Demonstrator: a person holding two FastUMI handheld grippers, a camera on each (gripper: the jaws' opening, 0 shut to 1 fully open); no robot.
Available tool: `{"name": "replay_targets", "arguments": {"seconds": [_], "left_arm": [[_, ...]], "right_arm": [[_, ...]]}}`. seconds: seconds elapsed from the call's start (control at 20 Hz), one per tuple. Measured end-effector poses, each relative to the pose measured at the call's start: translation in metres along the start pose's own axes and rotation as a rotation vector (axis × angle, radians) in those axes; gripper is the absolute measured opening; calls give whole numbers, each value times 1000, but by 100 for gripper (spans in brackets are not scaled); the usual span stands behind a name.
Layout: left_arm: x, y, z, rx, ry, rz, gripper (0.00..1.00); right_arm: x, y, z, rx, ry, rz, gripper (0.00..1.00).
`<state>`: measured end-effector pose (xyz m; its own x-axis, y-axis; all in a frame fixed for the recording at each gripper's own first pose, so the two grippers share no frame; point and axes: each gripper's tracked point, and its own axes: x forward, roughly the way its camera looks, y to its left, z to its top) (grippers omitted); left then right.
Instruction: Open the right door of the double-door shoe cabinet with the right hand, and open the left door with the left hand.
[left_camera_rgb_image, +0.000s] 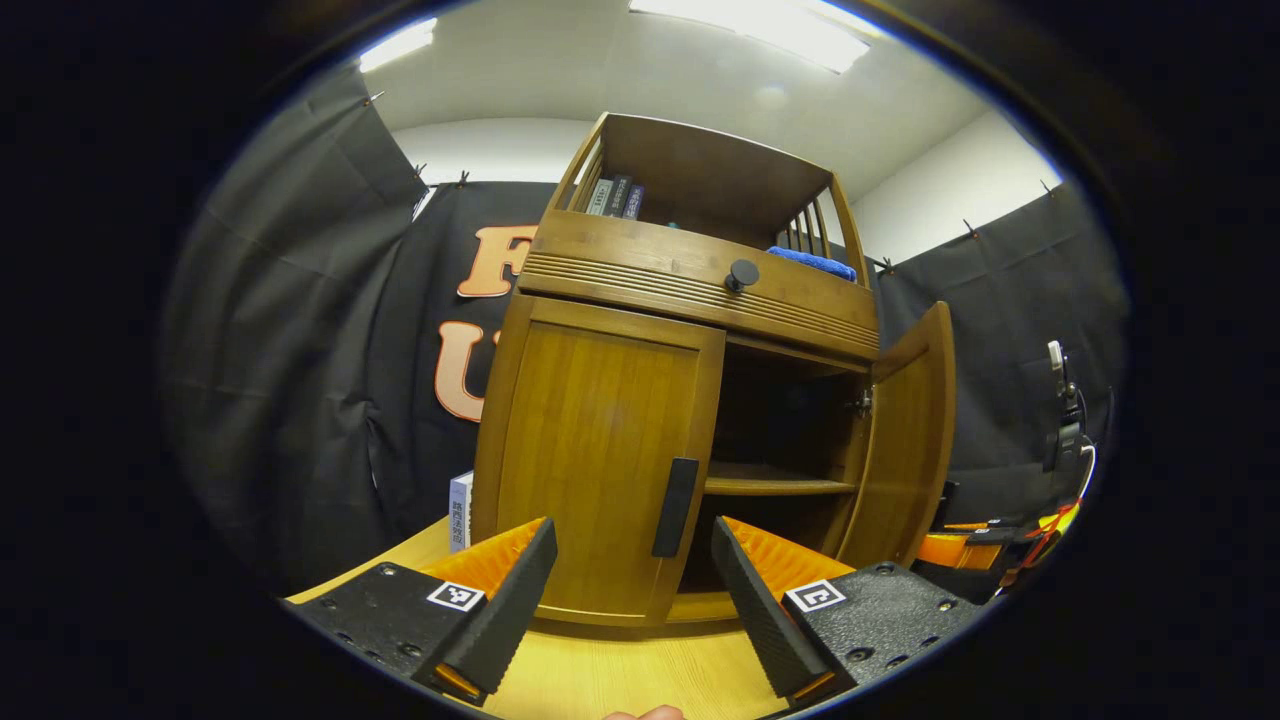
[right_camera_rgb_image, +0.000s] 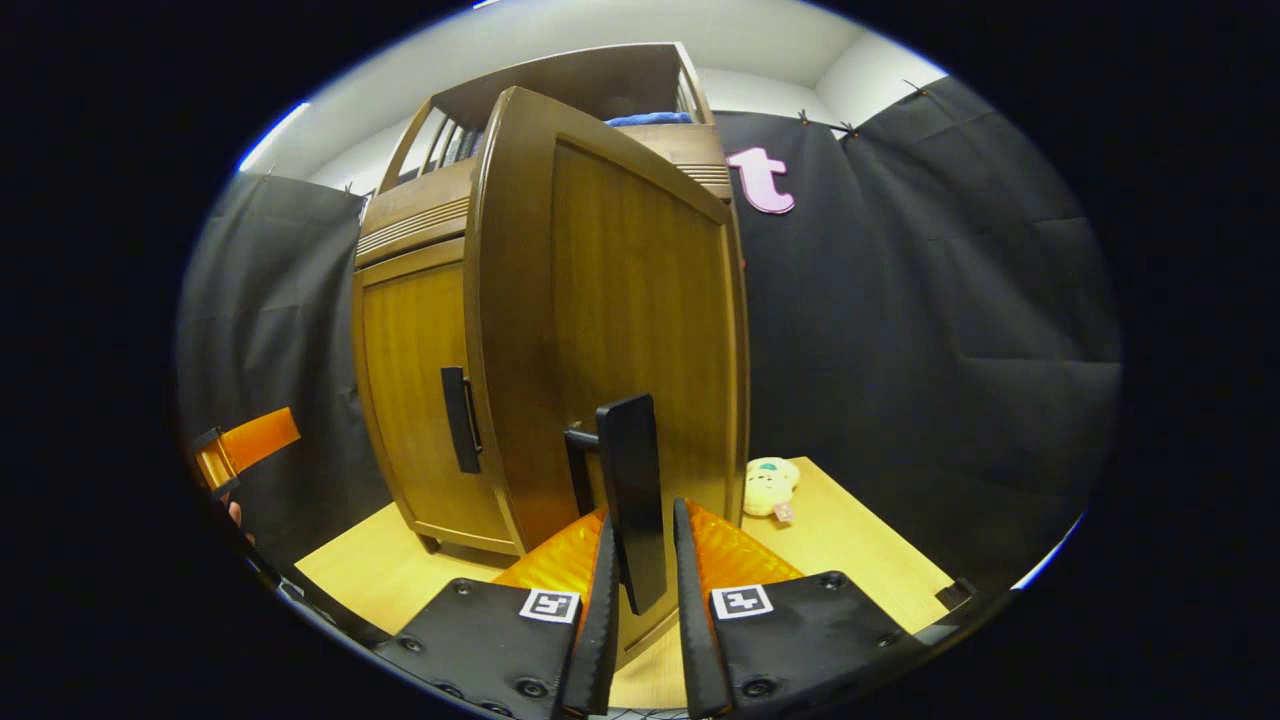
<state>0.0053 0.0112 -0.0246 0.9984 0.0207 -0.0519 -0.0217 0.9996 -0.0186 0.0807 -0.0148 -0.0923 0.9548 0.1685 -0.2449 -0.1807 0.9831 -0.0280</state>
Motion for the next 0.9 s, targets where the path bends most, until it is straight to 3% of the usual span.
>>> {"name": "replay_targets", "arguments": {"seconds": [0.05,0.1,0.15,0.3,0.4,0.5,0.55,0.9], "left_arm": [[1,-1,-1,-4,3,-4,94],[2,-2,-3,-8,6,-8,91],[2,-3,-3,-12,8,-10,95],[3,-6,-5,-24,11,-15,91],[4,-6,-6,-28,10,-17,92],[3,-6,-5,-27,9,-16,92],[3,-5,-5,-25,9,-14,92],[0,13,-3,-4,8,32,98]], "right_arm": [[-4,-4,0,4,-1,-16,39],[-7,-9,0,7,-3,-30,30],[-9,-15,0,7,-4,-44,30],[-9,-30,0,4,-4,-100,39],[-10,-49,1,-33,-23,-170,21],[-16,-55,4,-21,-27,-173,2],[-17,-59,4,0,-28,-167,11],[-20,-88,4,-14,-19,-115,9]]}}
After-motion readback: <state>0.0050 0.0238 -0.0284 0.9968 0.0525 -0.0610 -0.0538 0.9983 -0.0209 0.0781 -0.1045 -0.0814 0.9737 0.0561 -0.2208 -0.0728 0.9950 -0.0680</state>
